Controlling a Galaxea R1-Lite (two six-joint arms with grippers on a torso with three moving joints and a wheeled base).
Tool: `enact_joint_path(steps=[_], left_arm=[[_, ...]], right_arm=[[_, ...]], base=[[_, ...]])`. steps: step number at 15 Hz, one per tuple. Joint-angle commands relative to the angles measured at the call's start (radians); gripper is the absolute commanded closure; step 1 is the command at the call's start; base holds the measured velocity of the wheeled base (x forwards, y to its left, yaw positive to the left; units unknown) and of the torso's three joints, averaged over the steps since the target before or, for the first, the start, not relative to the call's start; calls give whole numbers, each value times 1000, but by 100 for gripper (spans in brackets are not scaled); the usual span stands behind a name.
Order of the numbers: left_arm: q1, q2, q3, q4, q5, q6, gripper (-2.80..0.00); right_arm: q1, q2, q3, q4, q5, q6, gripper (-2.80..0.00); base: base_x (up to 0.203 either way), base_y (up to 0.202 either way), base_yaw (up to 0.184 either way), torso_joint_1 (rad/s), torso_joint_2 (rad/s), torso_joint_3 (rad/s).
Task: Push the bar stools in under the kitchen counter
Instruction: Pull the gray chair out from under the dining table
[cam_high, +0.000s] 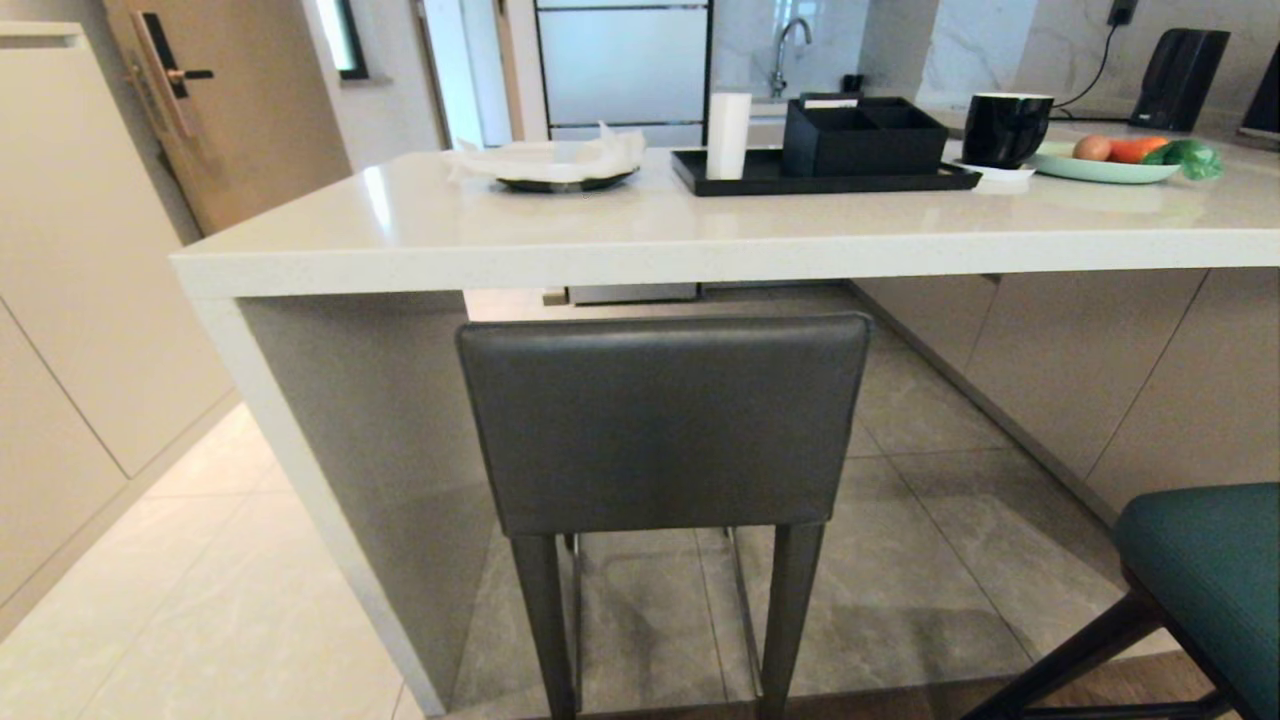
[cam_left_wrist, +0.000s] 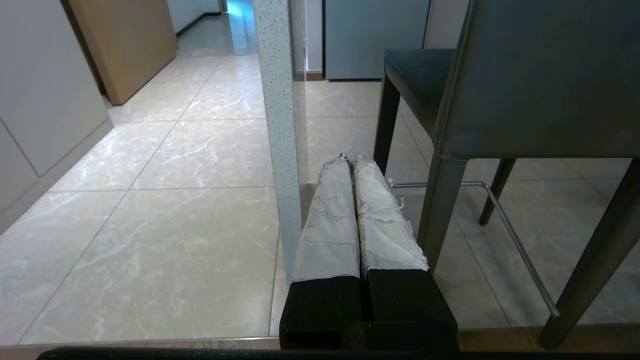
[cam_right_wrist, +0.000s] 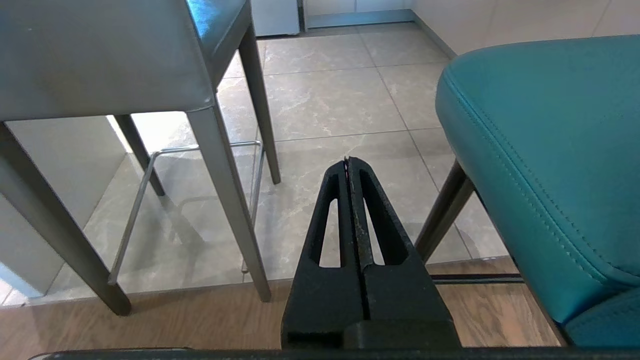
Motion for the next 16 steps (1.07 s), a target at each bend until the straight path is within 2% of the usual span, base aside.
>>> enact_joint_path(steps=[1, 6, 9, 11, 16], left_arm=[[0, 1, 40, -1, -1, 0, 0], [0, 1, 40, -1, 0, 0, 0], [0, 1, 40, -1, 0, 0, 0], [0, 1, 40, -1, 0, 0, 0], [0, 1, 40, -1, 0, 0, 0]], right_arm=[[-1, 1, 0, 0, 0, 0, 0], [-1, 1, 0, 0, 0, 0, 0], [0, 1, 0, 0, 0, 0, 0], [-1, 1, 0, 1, 0, 0, 0], [0, 1, 0, 0, 0, 0, 0]], base=[[0, 0, 0, 0, 0, 0], [0, 0, 0, 0, 0, 0], [143, 32, -3, 3, 6, 4], [0, 0, 0, 13, 9, -2], [2, 138, -2, 2, 2, 1]])
